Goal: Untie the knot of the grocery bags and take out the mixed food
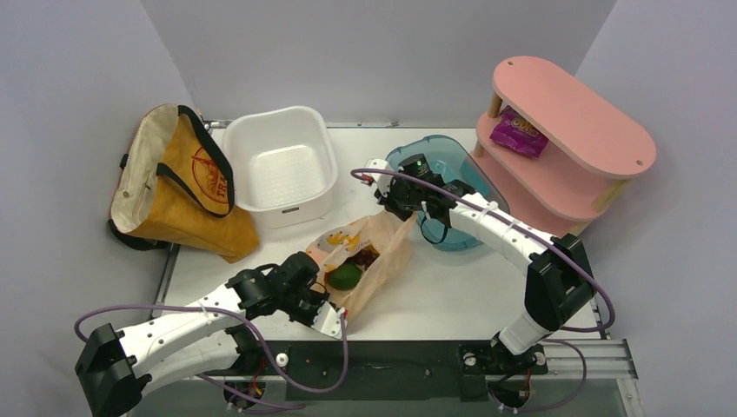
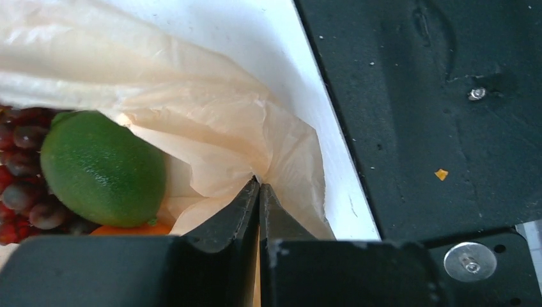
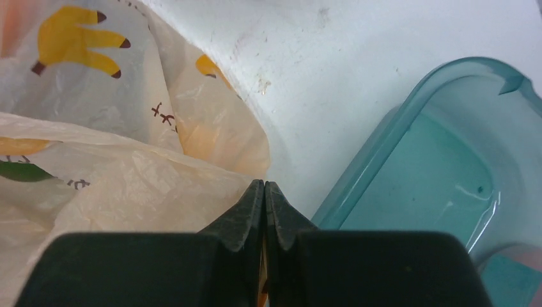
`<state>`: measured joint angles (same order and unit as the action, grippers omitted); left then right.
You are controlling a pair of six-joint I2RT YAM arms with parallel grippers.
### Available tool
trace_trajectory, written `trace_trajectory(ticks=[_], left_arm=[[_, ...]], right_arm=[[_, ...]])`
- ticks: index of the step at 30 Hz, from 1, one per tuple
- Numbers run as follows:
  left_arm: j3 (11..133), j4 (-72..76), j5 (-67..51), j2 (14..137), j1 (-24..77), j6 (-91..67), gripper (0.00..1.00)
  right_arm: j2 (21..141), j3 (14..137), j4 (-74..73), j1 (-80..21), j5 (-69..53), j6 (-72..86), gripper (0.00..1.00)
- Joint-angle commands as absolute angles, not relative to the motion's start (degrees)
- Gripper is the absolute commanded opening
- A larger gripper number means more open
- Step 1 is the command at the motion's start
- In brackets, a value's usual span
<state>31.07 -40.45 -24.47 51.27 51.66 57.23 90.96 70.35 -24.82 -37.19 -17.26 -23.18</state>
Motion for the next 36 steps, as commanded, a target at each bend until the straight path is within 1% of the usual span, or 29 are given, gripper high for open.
trace_trajectory(ticks=[1, 2, 3, 4, 5, 6, 7, 8, 9, 10, 11, 13, 15, 20, 24, 28, 32, 36], left_arm=[[31.7, -43.8, -23.4, 51.9, 53.0, 56.8, 0.0], [32.4, -43.6, -23.0, 52.1, 52.9, 55.7, 0.01], [33.8, -42.2, -22.6, 52.1, 52.9, 51.8, 0.13], [34.8, -41.2, -21.9, 51.8, 52.6, 49.4, 0.22], [36.6, -38.7, -21.8, 51.0, 52.4, 43.9, 0.35], [37.4, -36.3, -22.5, 50.4, 51.8, 39.8, 0.39], [39.0, -35.1, -23.0, 49.2, 51.6, 38.1, 0.44], [39.6, -32.7, -23.6, 48.5, 51.5, 35.1, 0.45], [40.7, -31.6, -23.6, 48.4, 51.4, 33.8, 0.47], [41.0, -29.5, -23.3, 48.7, 51.4, 31.3, 0.47], [41.8, -28.6, -22.9, 49.1, 51.4, 30.2, 0.47], [42.3, -25.4, -20.9, 50.6, 51.3, 27.9, 0.48], [42.0, -22.6, -19.3, 52.2, 51.2, 27.2, 0.47], [40.6, -16.8, -16.3, 57.5, 50.2, 27.4, 0.44], [41.0, -13.5, -14.4, 61.7, 46.8, 28.4, 0.41], [41.8, -15.2, -14.6, 65.2, 45.4, 34.5, 0.41], [38.9, -15.3, -17.1, 65.8, 45.3, 41.5, 0.41], [37.6, -16.0, -18.6, 67.4, 45.3, 43.4, 0.42]], right_arm=[[90.8, 74.3, -20.5, -37.4, -18.1, -21.0, 0.0], [90.6, 74.4, -21.3, -37.4, -18.9, -20.9, 0.0], [90.1, 74.4, -21.8, -37.7, -20.8, -20.8, 0.0], [89.7, 74.4, -22.8, -37.8, -21.5, -20.5, 0.0], [88.8, 74.3, -23.4, -38.0, -23.2, -20.3, 0.09], [88.2, 74.3, -24.3, -38.1, -24.1, -20.0, 0.15], [86.9, 74.2, -24.7, -38.4, -25.5, -19.8, 0.28], [86.2, 73.9, -25.2, -38.6, -26.1, -19.3, 0.35], [84.7, 73.7, -25.3, -38.9, -26.8, -19.0, 0.44], [84.0, 73.5, -25.4, -39.0, -27.2, -18.3, 0.48], [82.7, 73.5, -25.4, -39.1, -27.5, -17.8, 0.55], [81.1, 73.6, -25.3, -39.1, -27.6, -16.1, 0.6], [79.8, 74.1, -25.4, -38.9, -27.4, -14.3, 0.62], [78.0, 76.4, -26.0, -35.9, -26.5, -13.1, 0.62], [77.3, 77.6, -27.6, -32.4, -26.7, -12.6, 0.63], [76.2, 76.5, -28.6, -29.3, -26.7, -13.3, 0.63], [76.4, 76.0, -29.4, -26.9, -26.9, -13.5, 0.63], [76.7, 75.8, -29.4, -25.1, -27.2, -13.1, 0.63]])
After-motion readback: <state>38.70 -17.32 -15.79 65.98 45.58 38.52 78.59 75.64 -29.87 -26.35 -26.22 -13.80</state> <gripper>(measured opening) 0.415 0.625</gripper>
